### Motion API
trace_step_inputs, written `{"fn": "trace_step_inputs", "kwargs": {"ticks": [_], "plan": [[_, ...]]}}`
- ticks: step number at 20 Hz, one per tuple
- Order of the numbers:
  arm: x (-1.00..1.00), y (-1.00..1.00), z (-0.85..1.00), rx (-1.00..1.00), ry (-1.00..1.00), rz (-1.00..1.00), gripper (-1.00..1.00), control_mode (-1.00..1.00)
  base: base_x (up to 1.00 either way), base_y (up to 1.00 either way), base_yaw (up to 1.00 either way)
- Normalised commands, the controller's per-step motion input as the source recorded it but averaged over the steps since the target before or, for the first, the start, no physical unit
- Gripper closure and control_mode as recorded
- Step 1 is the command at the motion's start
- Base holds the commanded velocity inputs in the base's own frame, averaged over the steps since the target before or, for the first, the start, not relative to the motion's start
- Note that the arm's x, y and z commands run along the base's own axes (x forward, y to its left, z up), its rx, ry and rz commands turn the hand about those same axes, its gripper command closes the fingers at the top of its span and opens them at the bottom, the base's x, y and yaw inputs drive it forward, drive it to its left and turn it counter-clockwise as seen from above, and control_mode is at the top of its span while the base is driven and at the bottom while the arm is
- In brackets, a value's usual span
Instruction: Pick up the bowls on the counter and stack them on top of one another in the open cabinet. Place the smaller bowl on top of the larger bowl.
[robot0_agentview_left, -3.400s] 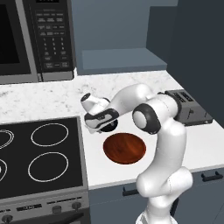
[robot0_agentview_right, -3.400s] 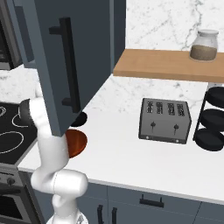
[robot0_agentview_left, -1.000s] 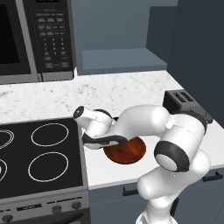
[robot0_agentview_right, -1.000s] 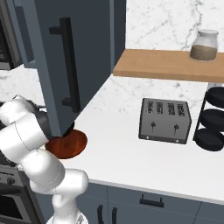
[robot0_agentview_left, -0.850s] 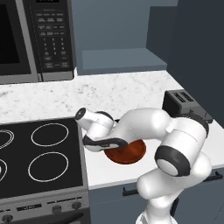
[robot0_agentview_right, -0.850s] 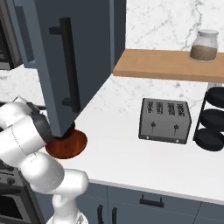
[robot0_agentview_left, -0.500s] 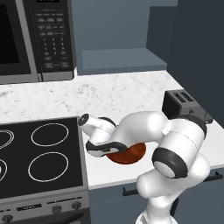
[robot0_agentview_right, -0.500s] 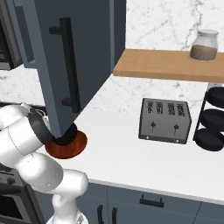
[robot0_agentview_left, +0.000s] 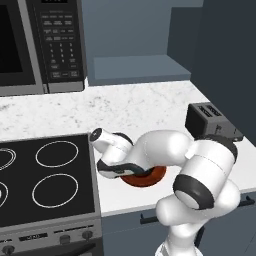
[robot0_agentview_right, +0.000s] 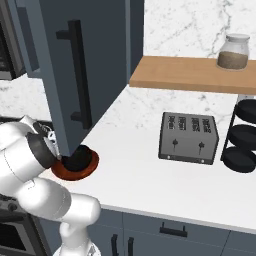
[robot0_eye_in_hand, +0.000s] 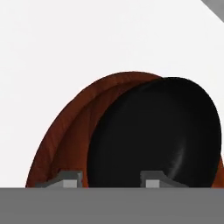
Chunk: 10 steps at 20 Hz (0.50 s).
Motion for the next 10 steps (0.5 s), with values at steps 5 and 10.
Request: {"fn": "trace_step_inputs", "kwargs": {"ticks": [5, 10], "plan": [[-0.53, 0.15, 0.5, 0.08, 0.03, 0.0, -1.0, -1.0, 0.0, 0.0, 0.0], [-0.61, 0.25, -0.3, 0.01, 0.06, 0.0, -1.0, -1.0, 0.0, 0.0, 0.0]]}}
